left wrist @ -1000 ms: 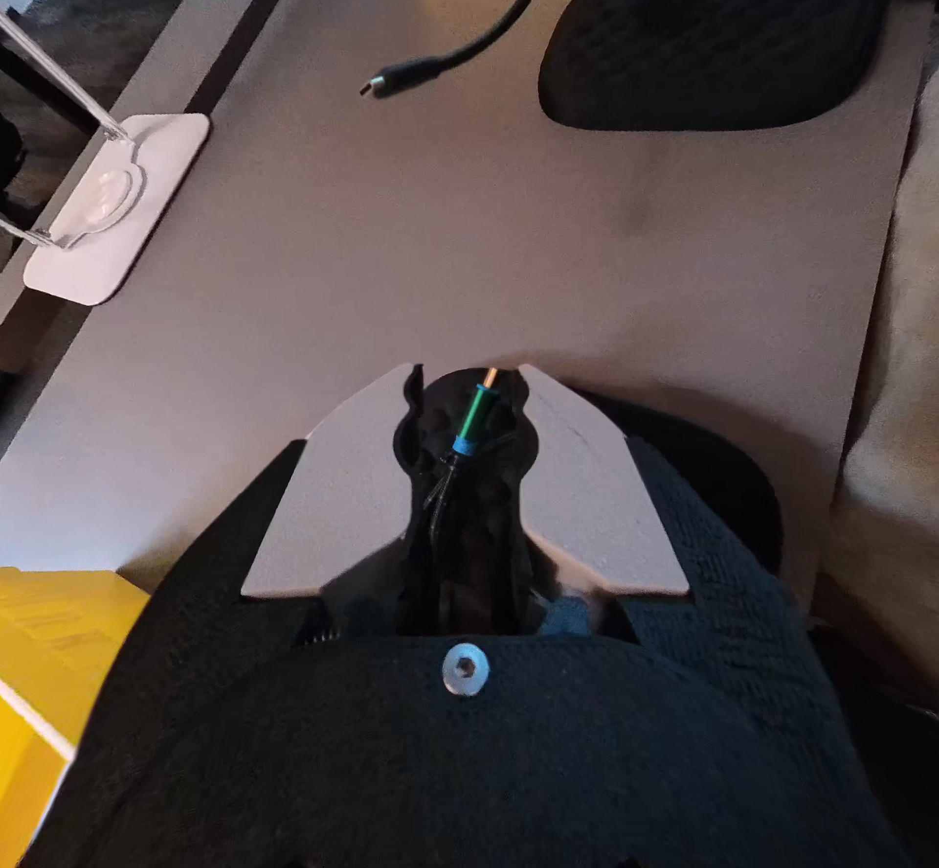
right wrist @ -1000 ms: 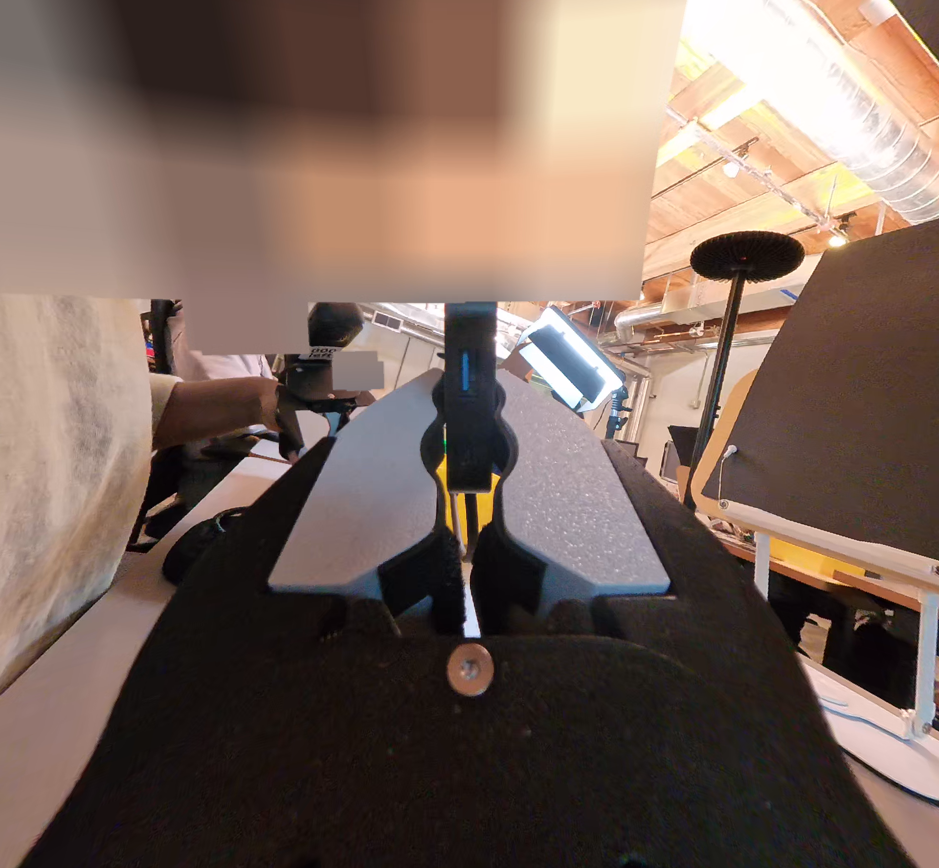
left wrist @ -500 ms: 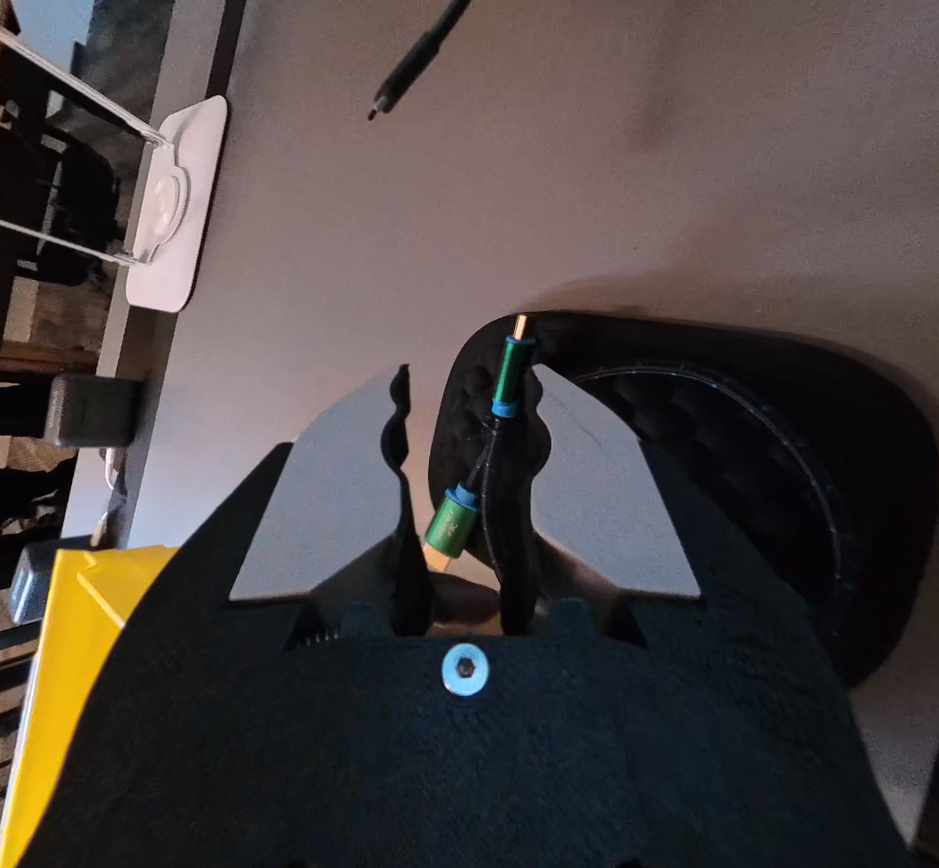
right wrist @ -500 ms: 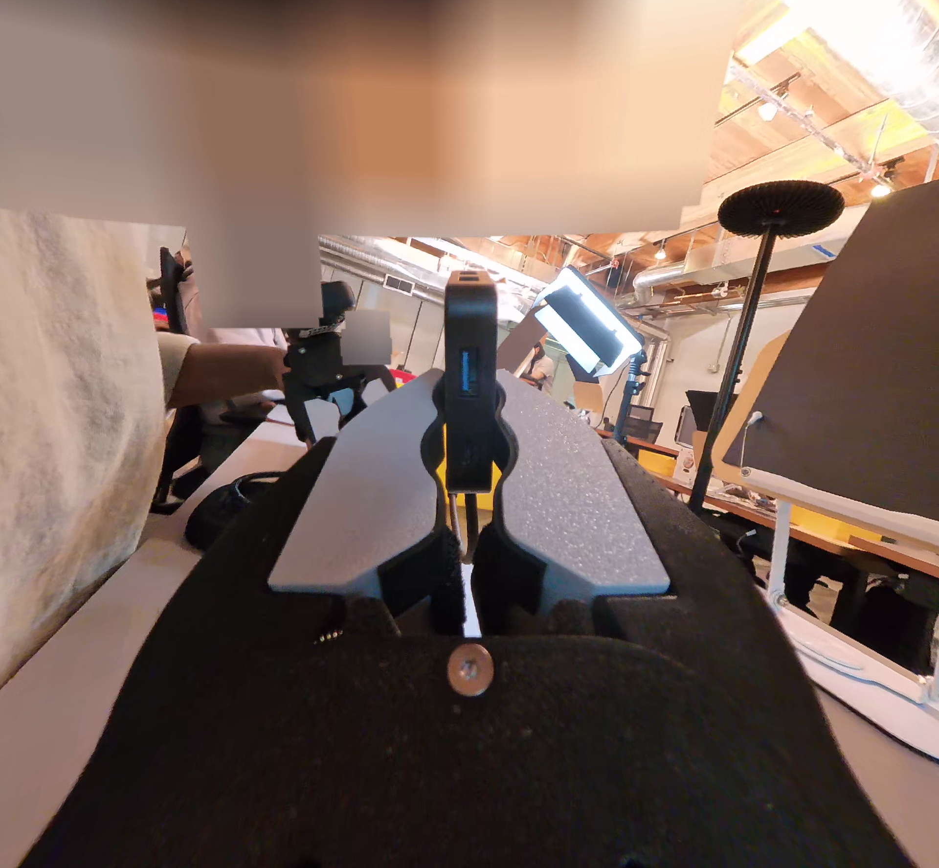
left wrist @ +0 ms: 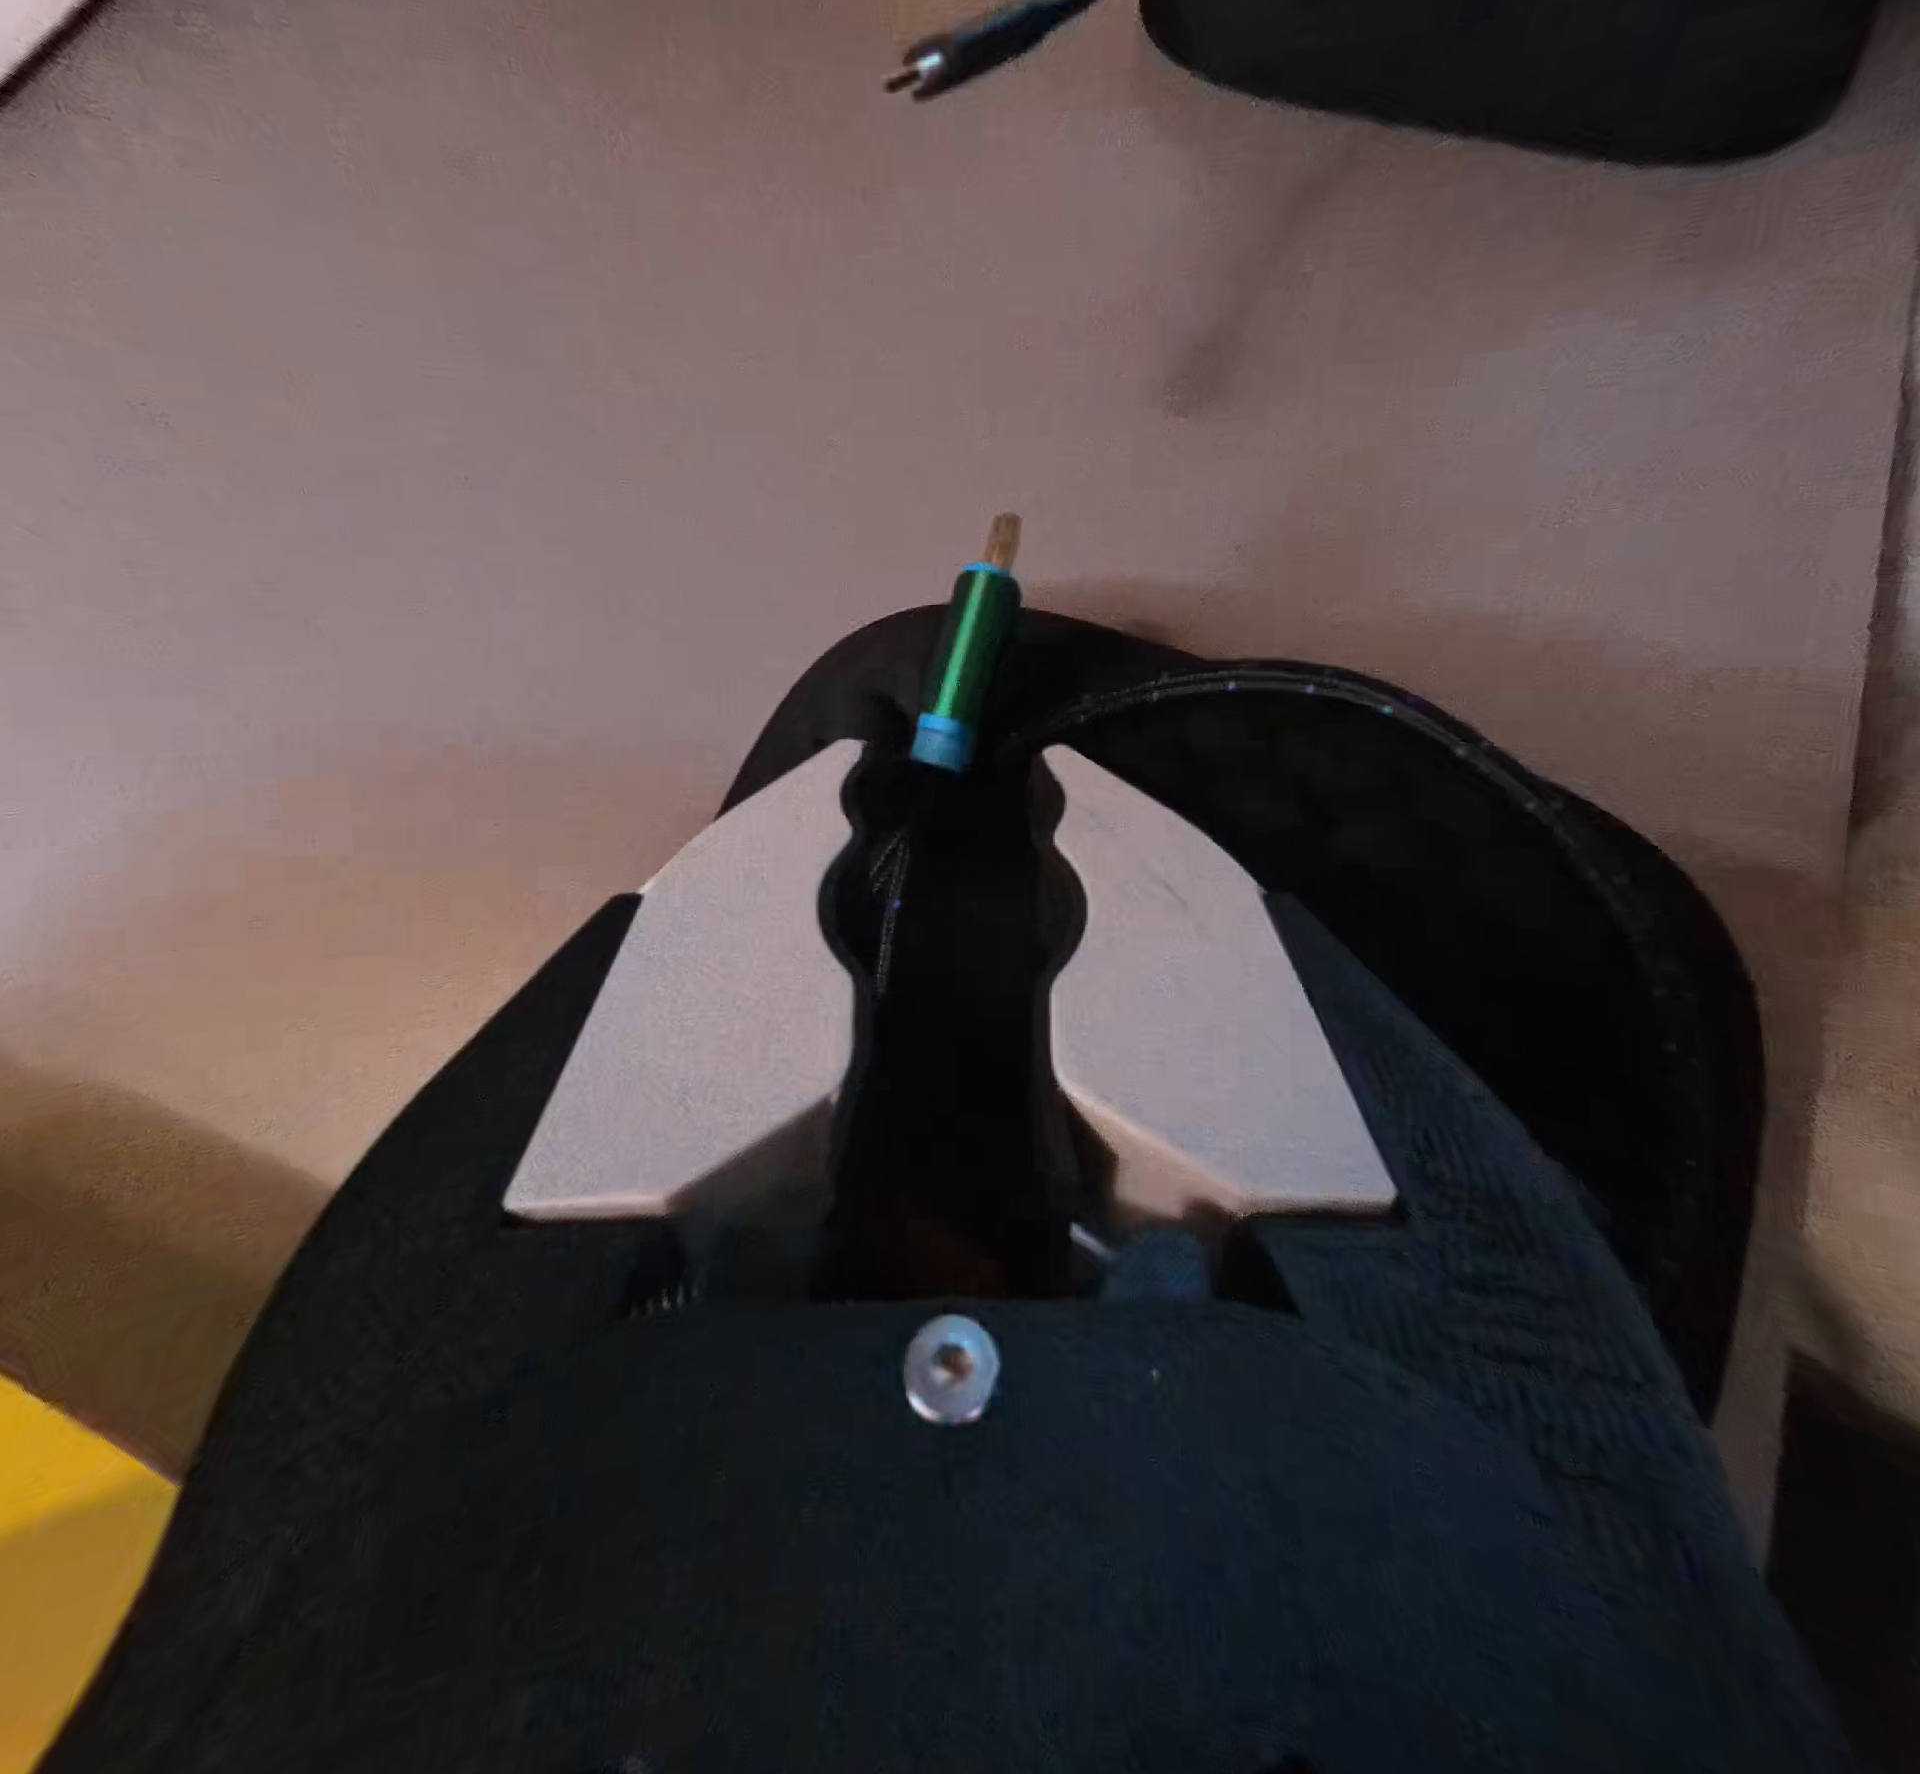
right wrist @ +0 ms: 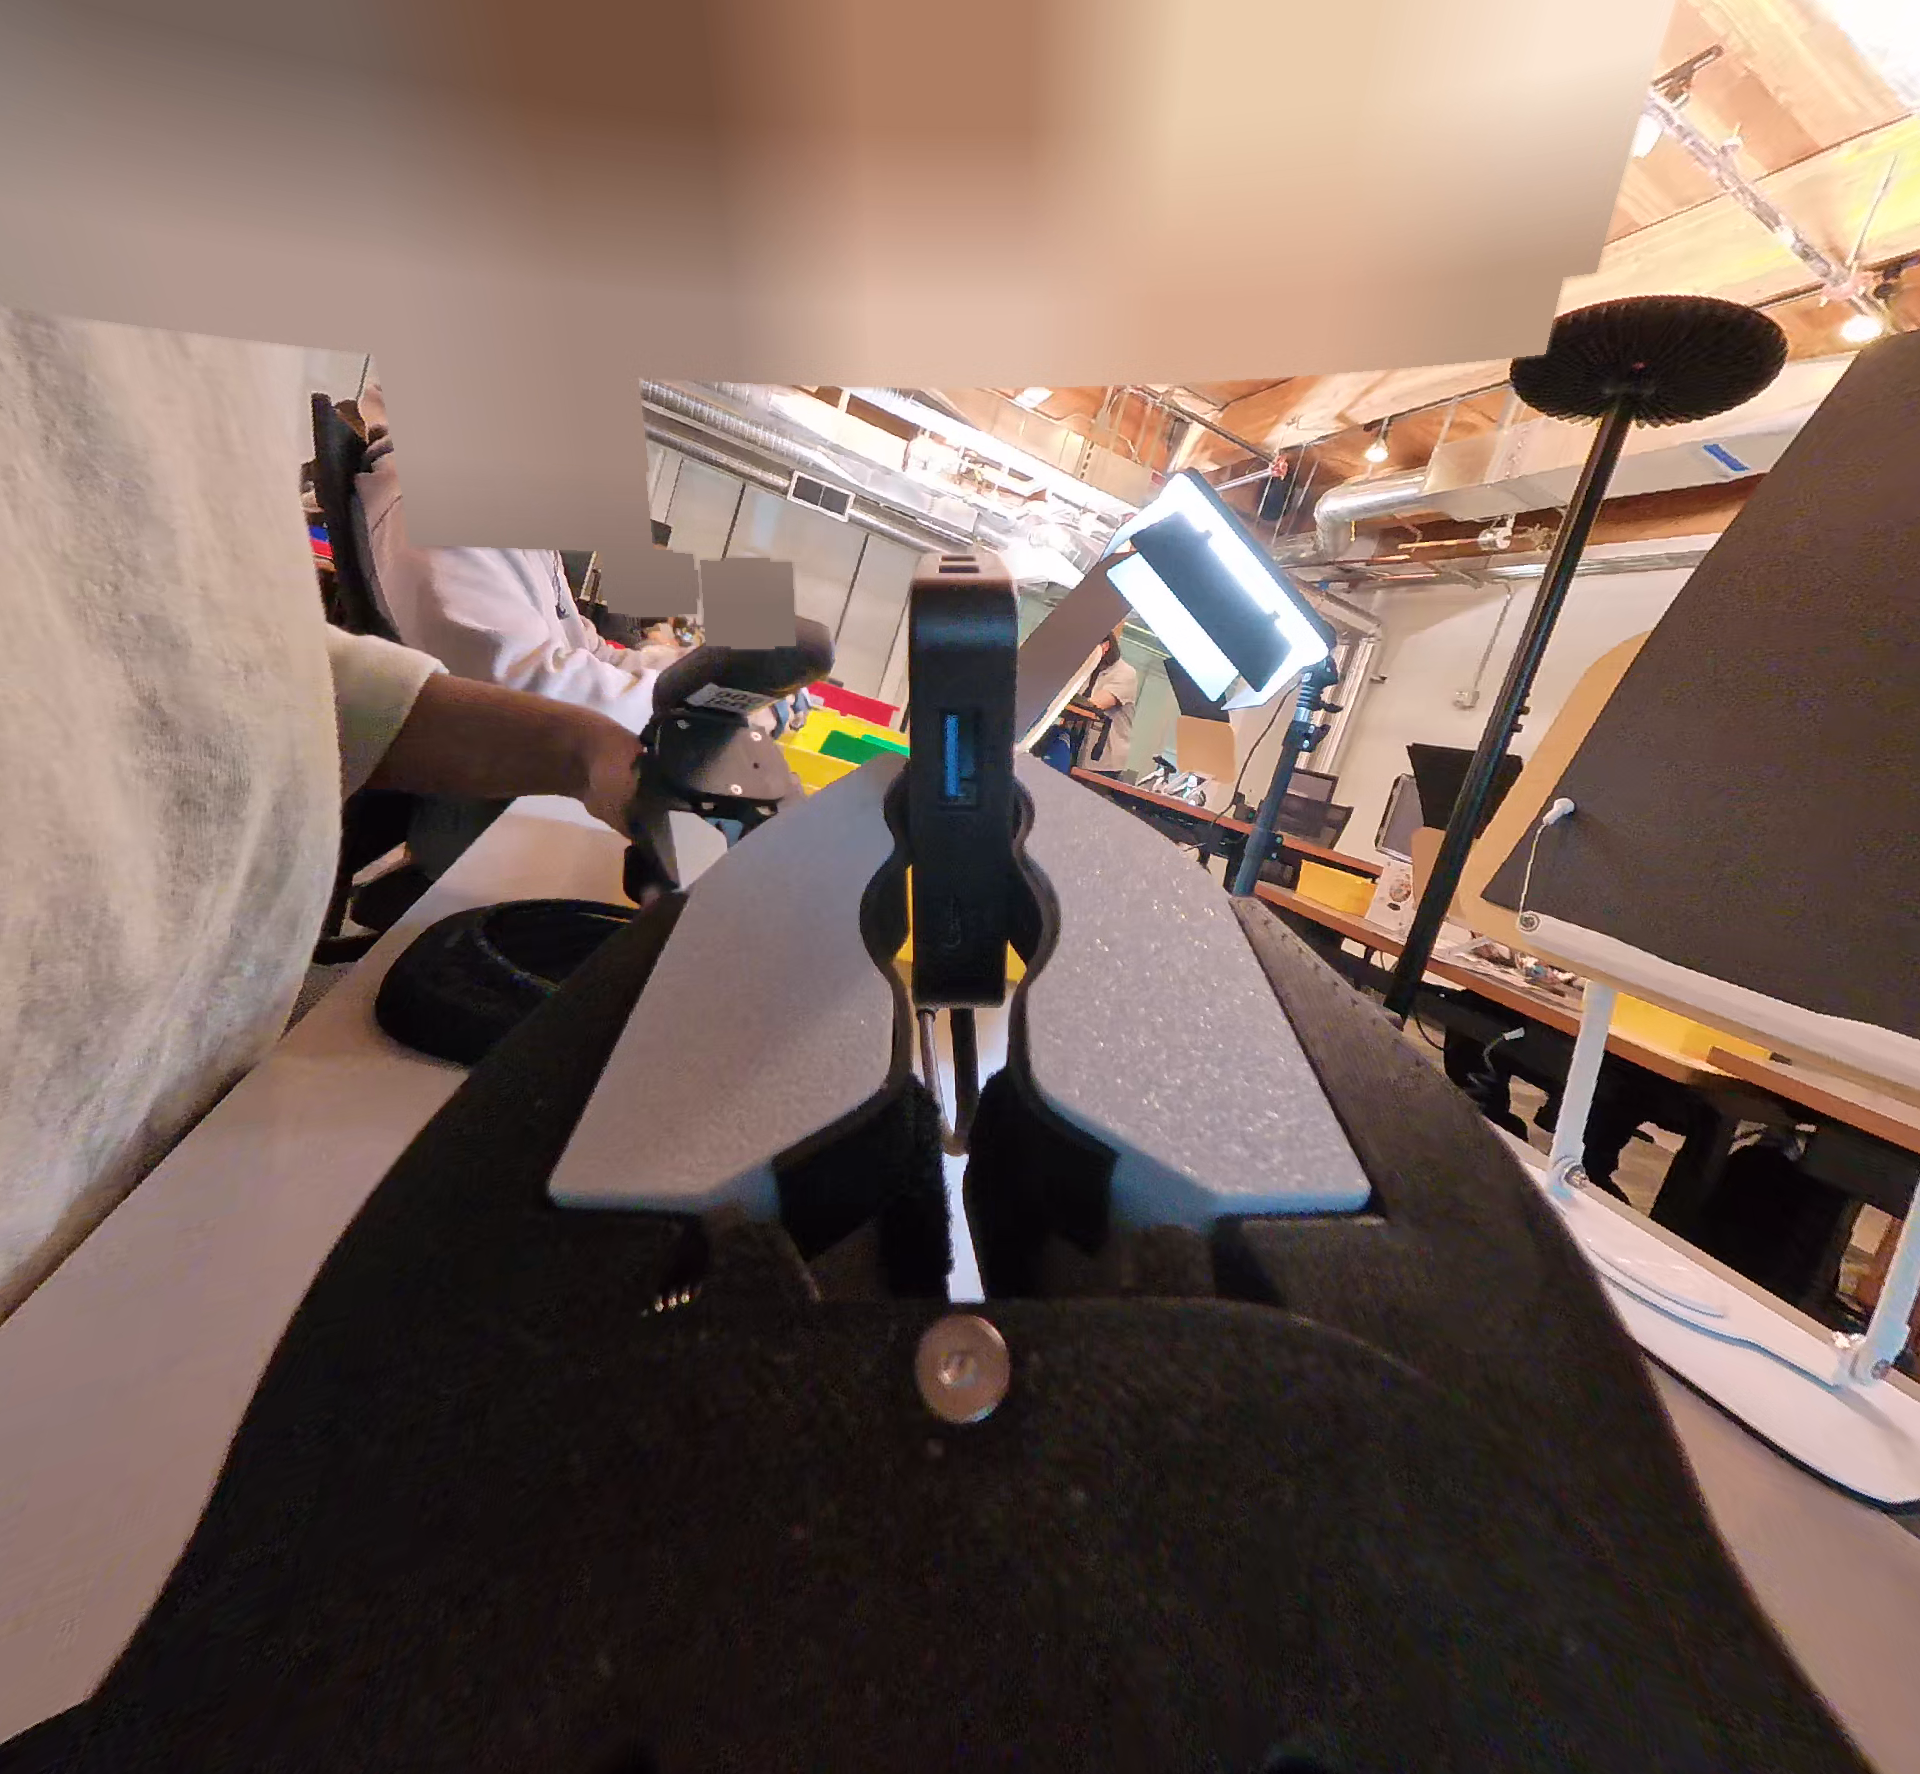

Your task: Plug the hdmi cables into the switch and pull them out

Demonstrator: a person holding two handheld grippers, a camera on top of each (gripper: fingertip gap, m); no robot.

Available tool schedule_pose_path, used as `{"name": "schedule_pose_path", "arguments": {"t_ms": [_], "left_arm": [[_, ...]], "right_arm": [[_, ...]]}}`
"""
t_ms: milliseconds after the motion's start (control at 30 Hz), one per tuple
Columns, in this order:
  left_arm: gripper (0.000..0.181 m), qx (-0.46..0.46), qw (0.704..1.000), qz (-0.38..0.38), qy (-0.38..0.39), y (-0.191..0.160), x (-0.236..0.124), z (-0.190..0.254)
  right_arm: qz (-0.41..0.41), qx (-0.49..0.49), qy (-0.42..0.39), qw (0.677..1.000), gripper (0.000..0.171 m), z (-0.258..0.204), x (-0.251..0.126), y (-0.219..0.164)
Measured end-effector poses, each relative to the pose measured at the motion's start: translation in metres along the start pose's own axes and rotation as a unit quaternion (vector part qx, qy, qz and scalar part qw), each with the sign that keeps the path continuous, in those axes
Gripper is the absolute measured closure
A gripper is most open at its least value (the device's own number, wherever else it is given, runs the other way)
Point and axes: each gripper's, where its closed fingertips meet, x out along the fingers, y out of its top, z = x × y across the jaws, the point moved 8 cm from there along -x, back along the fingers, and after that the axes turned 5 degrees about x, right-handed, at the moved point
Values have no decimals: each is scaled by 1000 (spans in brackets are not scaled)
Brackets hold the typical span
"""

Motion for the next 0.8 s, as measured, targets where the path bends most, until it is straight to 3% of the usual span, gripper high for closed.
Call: {"name": "schedule_pose_path", "arguments": {"t_ms": [100, 267, 400, 633, 800], "left_arm": [[158, 32, 999, 22, 18, -2, -1, 2], [168, 157, 985, -27, 73, 13, -3, 12], [170, 293, 946, -74, 115, 36, -3, 22], [171, 445, 887, -37, 115, 74, 3, 41], [171, 532, 840, 39, 103, 94, 6, 51]], "right_arm": [[-13, -6, -1, 1000, 157, -1, 0, -2], [-73, -43, 19, 996, 157, -3, 7, -6], [-155, -113, 64, 979, 158, -8, 16, -9], [-268, -260, 151, 915, 157, -19, 26, -18], [-243, -290, 177, 909, 157, -27, 28, -18]]}}
